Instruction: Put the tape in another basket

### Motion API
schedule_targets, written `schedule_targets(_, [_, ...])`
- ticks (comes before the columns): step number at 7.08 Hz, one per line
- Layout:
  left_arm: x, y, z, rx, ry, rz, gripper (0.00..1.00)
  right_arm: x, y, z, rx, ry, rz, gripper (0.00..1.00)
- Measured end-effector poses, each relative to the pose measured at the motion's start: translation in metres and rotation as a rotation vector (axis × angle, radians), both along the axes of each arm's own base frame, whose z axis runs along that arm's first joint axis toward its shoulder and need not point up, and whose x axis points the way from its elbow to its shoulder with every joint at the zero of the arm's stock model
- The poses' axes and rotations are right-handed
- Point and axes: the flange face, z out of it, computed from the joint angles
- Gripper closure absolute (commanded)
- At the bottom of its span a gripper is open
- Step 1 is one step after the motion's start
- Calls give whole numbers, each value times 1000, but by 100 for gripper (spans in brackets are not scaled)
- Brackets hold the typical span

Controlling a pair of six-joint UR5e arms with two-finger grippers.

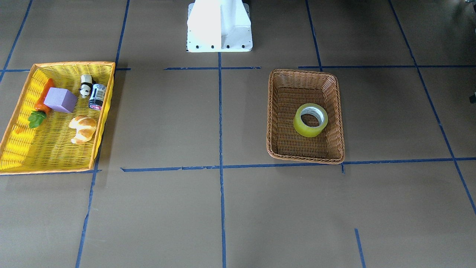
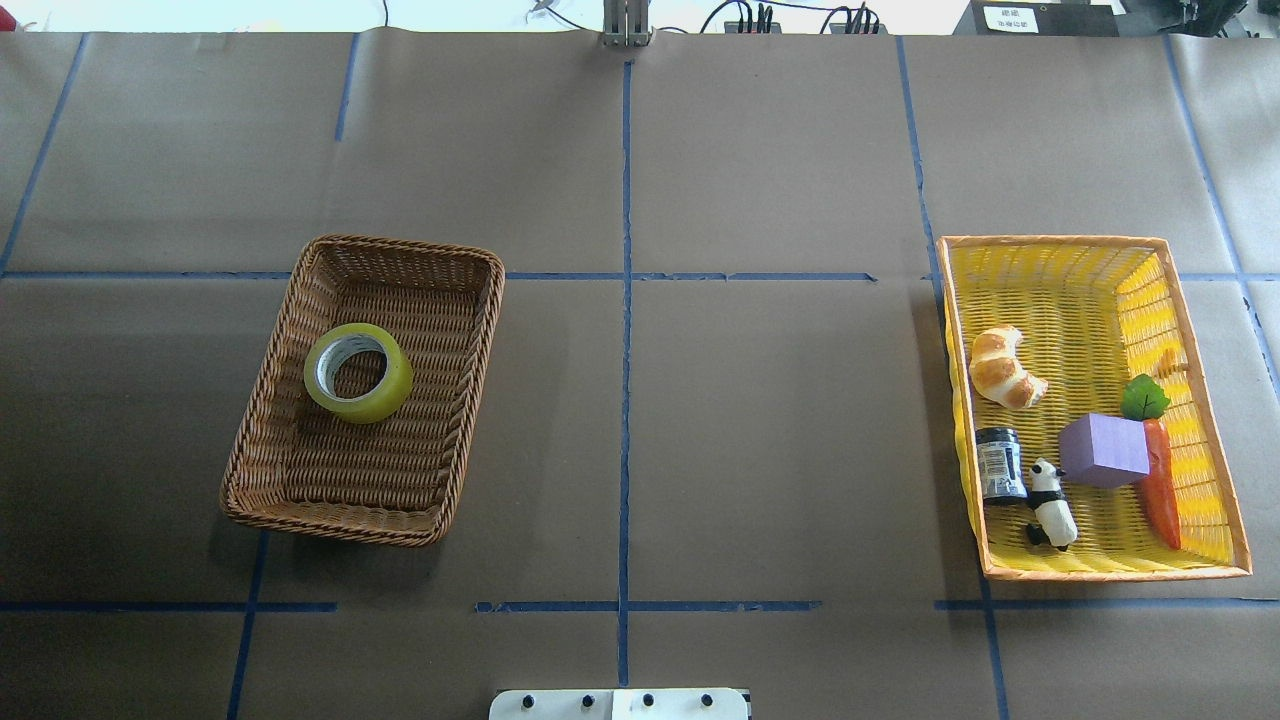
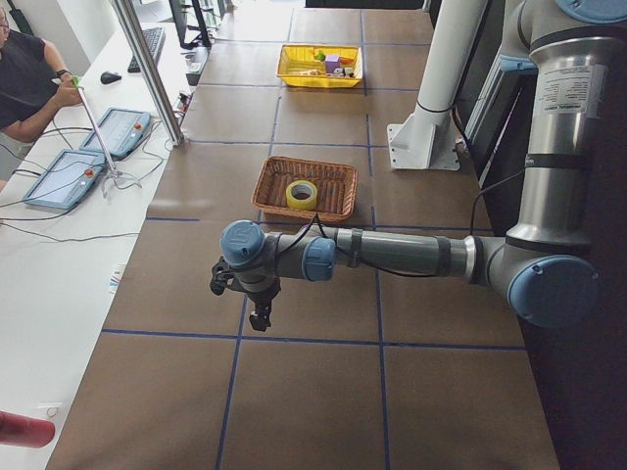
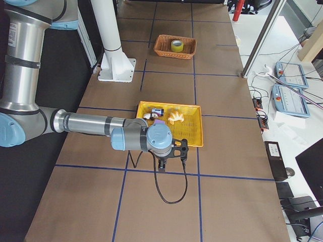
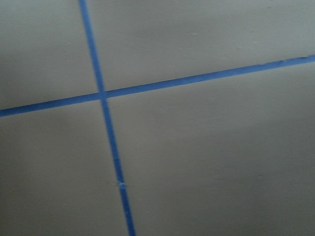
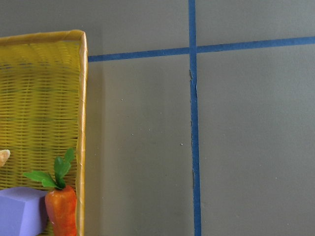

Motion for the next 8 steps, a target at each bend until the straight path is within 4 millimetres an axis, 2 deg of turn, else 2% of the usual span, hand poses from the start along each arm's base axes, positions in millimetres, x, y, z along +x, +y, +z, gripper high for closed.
schedule_targets(3, [-2, 0, 4, 2, 1, -3, 0, 7, -36, -21, 16, 55, 8, 0])
schedule_targets(5, [-10, 0, 3, 5, 2, -16, 0, 8, -55, -27, 15, 101, 6, 0])
schedule_targets(8, [-52, 5, 10, 43, -14, -49, 0, 8, -60, -28, 16, 105, 6, 0])
